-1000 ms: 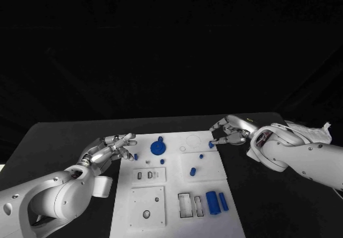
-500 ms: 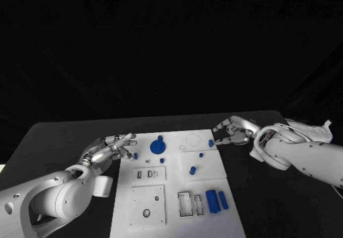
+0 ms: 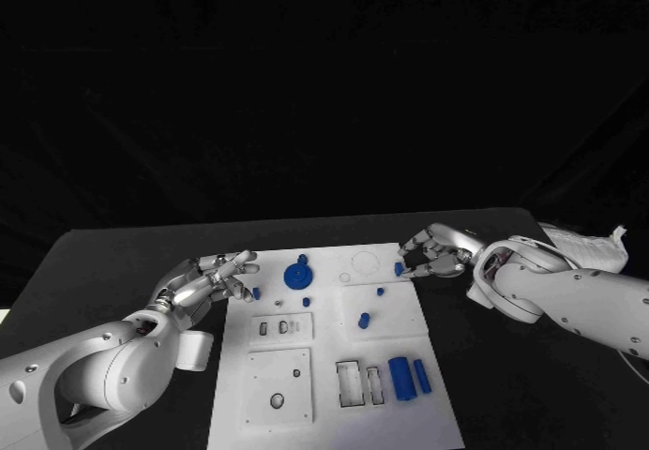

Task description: Assemble the parts on the task board

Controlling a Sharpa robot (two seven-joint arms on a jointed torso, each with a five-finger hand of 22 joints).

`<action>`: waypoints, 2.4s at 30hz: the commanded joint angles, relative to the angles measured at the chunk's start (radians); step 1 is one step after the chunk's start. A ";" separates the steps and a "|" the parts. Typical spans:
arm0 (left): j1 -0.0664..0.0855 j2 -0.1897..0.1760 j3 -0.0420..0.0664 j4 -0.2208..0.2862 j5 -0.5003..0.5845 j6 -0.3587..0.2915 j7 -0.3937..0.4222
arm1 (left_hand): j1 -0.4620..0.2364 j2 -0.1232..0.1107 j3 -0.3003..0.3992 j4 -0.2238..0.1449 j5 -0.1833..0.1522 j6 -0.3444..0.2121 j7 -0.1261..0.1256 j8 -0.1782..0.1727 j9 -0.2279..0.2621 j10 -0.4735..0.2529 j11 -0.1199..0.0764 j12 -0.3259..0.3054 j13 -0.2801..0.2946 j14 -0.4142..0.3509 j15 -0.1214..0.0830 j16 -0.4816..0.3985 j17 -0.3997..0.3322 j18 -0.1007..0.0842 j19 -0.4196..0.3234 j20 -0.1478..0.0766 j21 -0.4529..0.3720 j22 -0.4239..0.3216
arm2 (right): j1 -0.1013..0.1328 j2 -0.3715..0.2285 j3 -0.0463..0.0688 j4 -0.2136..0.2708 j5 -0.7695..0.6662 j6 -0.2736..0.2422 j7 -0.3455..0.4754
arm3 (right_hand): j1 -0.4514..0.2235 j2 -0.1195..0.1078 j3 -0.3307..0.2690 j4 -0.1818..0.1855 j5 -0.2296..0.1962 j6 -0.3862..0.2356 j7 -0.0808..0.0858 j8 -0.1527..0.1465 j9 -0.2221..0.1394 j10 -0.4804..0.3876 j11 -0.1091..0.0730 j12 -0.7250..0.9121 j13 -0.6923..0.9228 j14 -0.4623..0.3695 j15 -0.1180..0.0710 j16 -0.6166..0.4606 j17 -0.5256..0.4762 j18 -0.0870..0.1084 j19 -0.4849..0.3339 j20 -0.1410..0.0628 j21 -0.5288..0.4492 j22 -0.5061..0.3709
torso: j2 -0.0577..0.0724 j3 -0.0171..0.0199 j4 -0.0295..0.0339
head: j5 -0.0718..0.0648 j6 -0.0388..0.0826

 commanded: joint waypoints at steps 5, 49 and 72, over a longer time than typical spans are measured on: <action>0.000 0.001 0.000 0.001 0.001 0.021 0.006 | 0.003 0.003 0.006 0.000 -0.001 -0.007 -0.001 -0.004 -0.002 -0.006 -0.002 -0.006 -0.001 -0.009 0.000 -0.005 0.001 0.012 -0.009 0.000 0.005 0.001 | -0.005 0.018 0.001 -0.009 -0.022 0.028 0.011 | 0.005 0.021 0.014 -0.008 -0.005 0.022 -0.004 0.005 0.001 0.027 -0.007 0.008 0.172 0.102 -0.003 0.005 0.253 -0.013 0.028 0.000 0.008 0.074 | 0.000 -0.0010 0.0005 | 0.000 0.000; 0.000 0.002 0.000 0.000 0.001 0.021 0.002 | 0.003 0.003 0.006 0.000 -0.001 -0.007 -0.001 -0.004 -0.002 -0.006 -0.002 -0.006 -0.001 -0.009 0.000 -0.005 0.001 0.012 -0.009 0.000 0.005 0.001 | -0.012 0.046 0.001 -0.034 -0.027 0.043 -0.002 | -0.004 0.032 0.076 -0.035 -0.032 0.049 -0.009 -0.014 -0.008 0.033 -0.013 0.014 0.178 0.104 -0.011 0.010 0.263 -0.015 0.033 -0.010 0.013 0.085 | -0.001 0.0002 -0.0007 | -0.004 -0.006; 0.000 -0.001 0.000 0.002 0.001 0.020 0.003 | 0.003 0.003 0.006 0.000 -0.001 -0.007 -0.001 -0.004 -0.002 -0.006 -0.002 -0.006 -0.001 -0.009 0.000 -0.005 0.001 0.012 -0.009 0.000 0.005 0.001 | -0.012 0.045 0.006 -0.025 0.023 0.012 0.034 | 0.003 0.097 0.173 -0.064 -0.097 0.172 -0.064 0.057 0.022 0.048 -0.058 0.033 0.192 0.104 -0.046 0.010 0.263 -0.018 0.039 -0.038 0.020 0.100 | -0.002 -0.0005 -0.0006 | -0.005 -0.011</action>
